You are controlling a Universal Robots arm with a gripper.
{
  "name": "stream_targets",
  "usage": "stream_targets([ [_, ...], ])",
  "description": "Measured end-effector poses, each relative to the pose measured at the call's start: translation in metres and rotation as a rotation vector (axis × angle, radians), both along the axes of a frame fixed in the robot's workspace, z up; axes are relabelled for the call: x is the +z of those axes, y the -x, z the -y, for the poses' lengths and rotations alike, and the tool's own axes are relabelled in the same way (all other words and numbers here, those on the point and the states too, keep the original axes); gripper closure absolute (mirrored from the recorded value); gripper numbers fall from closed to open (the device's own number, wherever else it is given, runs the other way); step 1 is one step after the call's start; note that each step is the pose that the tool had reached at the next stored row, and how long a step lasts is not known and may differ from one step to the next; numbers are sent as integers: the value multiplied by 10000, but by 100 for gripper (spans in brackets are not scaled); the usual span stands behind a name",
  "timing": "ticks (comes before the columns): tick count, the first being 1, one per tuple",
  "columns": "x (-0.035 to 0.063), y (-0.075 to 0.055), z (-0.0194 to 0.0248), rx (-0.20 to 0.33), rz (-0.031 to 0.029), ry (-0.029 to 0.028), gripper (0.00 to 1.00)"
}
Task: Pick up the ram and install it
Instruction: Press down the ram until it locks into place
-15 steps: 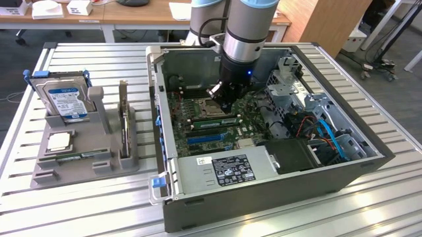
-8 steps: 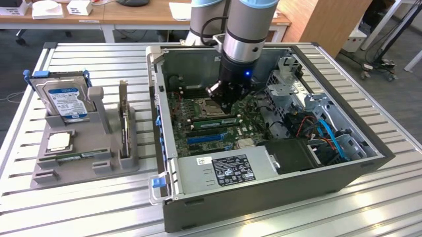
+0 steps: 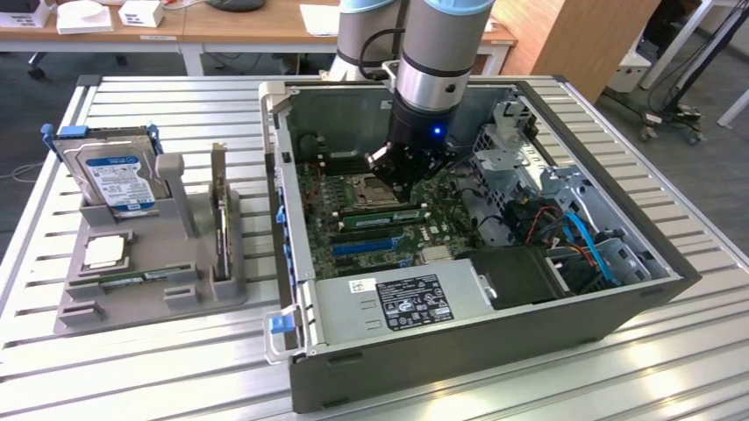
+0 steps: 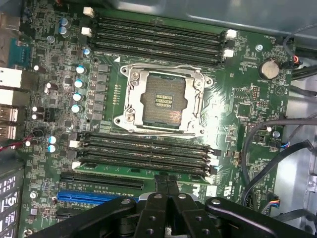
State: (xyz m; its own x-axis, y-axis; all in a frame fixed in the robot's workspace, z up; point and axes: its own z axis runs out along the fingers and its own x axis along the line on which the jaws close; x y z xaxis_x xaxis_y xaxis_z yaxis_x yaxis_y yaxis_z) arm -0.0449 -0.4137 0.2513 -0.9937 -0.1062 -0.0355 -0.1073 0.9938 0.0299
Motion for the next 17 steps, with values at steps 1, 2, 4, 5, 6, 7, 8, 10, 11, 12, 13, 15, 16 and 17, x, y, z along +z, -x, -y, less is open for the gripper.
stream_targets([
  [1, 0, 0, 0, -1, 0, 0, 90],
  [2, 0, 0, 0, -1, 0, 0, 90],
  [4, 0, 1, 0, -6, -13, 2, 90],
  [5, 0, 1, -1, -15, -38, 2, 90],
  [6, 0, 0, -1, -28, -77, 3, 90],
  [7, 1, 0, 0, -42, -124, 5, 90],
  [8, 1, 0, 0, -58, -171, 4, 90],
  [10, 1, 0, 0, -93, -266, 8, 90],
  [11, 1, 0, 0, -115, -300, 12, 90],
  [12, 1, 1, -1, -142, -322, 18, 90],
  [13, 2, 1, -1, -173, -341, 24, 90],
  [15, 4, 0, -1, -254, -350, 27, 90],
  [16, 4, 0, -3, -311, -350, 28, 90],
  [17, 5, 0, -3, -370, -351, 28, 90],
])
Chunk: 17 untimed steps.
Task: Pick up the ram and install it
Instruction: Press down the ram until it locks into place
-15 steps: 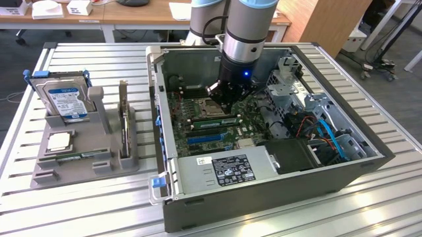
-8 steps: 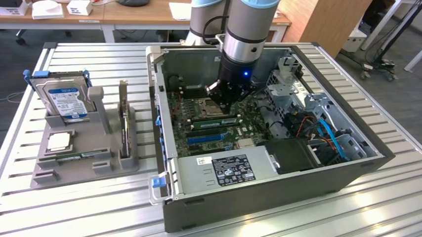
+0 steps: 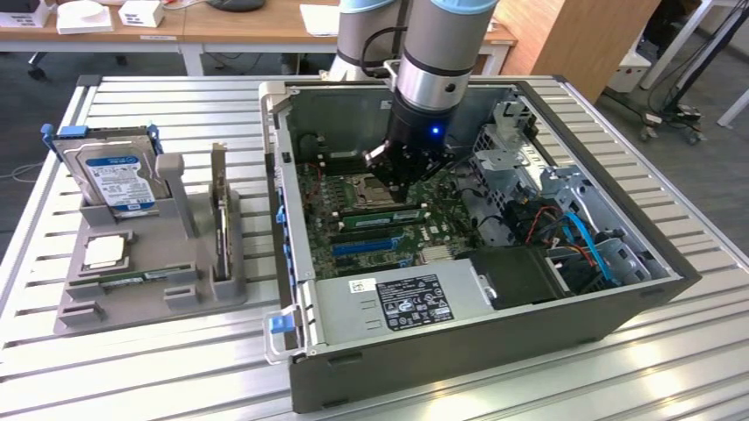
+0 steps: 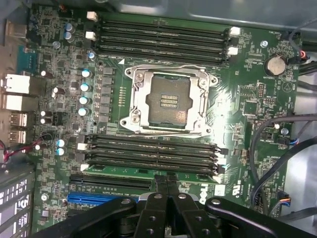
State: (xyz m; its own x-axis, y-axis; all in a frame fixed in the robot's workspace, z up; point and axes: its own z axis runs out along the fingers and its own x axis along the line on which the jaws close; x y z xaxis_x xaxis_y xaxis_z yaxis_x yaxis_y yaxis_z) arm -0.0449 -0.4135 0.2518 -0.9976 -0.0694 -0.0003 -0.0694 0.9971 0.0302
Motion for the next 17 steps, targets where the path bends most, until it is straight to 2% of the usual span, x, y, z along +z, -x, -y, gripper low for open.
stream_targets([
  [4, 16, 0, 0, -198, -55, 1, 90],
  [9, 24, 1, 0, -356, -182, 5, 90],
  [17, 43, 0, 0, -365, -182, 3, 90],
])
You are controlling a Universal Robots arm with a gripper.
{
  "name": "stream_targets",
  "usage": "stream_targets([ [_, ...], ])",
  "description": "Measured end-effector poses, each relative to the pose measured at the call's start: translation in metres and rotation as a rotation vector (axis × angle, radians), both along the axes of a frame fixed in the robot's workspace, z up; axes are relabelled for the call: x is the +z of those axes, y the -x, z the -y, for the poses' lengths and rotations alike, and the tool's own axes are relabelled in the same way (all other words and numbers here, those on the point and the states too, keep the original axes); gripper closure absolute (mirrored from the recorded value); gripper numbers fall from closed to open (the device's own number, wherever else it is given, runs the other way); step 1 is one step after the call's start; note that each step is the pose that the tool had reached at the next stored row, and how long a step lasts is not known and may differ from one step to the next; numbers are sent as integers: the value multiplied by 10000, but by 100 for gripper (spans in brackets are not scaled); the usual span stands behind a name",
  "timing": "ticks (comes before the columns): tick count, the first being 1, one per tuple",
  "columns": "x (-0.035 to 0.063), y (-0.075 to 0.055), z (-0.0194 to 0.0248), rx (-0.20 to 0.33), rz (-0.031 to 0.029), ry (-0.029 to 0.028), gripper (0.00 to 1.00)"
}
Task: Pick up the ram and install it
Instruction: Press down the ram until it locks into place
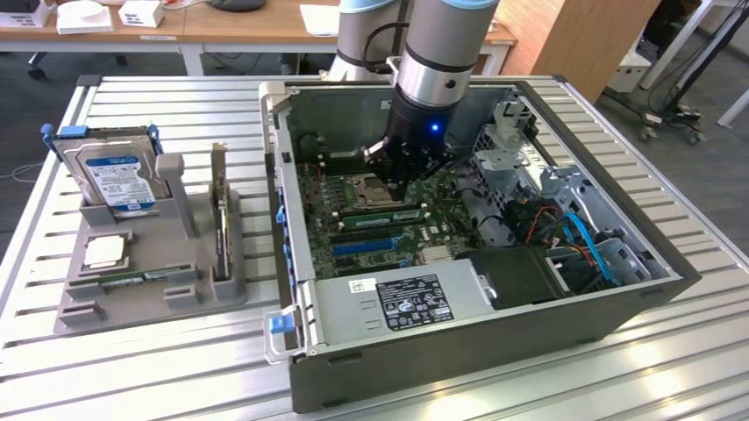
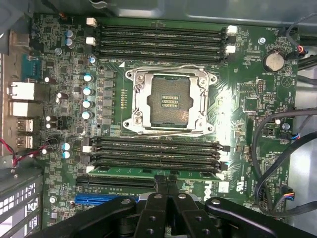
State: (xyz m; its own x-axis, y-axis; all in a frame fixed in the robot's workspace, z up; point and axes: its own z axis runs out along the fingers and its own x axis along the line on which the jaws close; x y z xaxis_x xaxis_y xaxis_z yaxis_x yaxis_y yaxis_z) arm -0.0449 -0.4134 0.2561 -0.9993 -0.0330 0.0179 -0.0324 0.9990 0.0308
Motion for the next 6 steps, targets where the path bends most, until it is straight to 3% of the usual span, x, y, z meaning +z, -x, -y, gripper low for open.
stream_targets([
  [6, 1, 0, 0, -1, 0, 0, 90],
])
